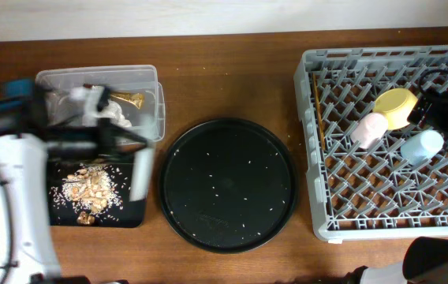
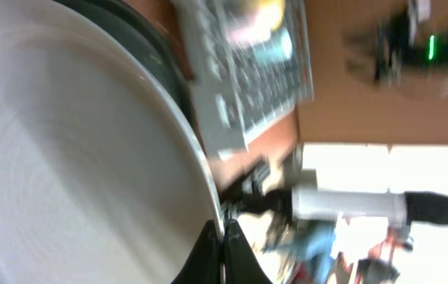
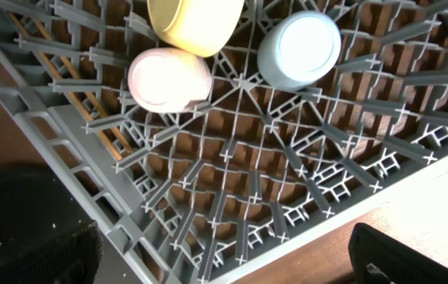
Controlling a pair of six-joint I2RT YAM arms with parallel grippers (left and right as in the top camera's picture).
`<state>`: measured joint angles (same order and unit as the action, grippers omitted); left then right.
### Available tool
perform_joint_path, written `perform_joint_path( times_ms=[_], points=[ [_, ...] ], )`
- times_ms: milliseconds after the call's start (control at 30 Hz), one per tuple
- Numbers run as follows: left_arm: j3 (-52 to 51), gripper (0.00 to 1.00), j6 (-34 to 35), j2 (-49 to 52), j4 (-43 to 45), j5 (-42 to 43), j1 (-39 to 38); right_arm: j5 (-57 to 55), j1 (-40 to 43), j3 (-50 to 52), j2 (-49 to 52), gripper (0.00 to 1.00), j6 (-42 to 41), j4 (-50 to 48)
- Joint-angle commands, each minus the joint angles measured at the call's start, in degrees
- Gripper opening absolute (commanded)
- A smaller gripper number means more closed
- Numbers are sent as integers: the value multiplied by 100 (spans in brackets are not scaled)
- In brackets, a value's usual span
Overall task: Sort waste into correct bins and load items into the dishwasher rack
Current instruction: 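Tilt the plate with the left gripper to dump shells onto the black tray, then carry the empty white plate back to the round tray and release it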
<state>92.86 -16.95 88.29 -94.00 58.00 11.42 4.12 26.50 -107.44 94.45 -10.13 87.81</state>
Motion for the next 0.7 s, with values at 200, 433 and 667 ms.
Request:
perform_joint_path(
  times_ms=[200,433,667],
  points=[
    [-15,1,3746,-81,2483,-5209,-4778,15,15,31,4,98,-2,-15],
    [-15,1,4057,332,4273,-6404,-6205,15,15,31,4,98,-2,-15],
    [-15,1,4017,1631,3810,-6804,-6231,15,15,31,4,98,-2,-15]
  ],
)
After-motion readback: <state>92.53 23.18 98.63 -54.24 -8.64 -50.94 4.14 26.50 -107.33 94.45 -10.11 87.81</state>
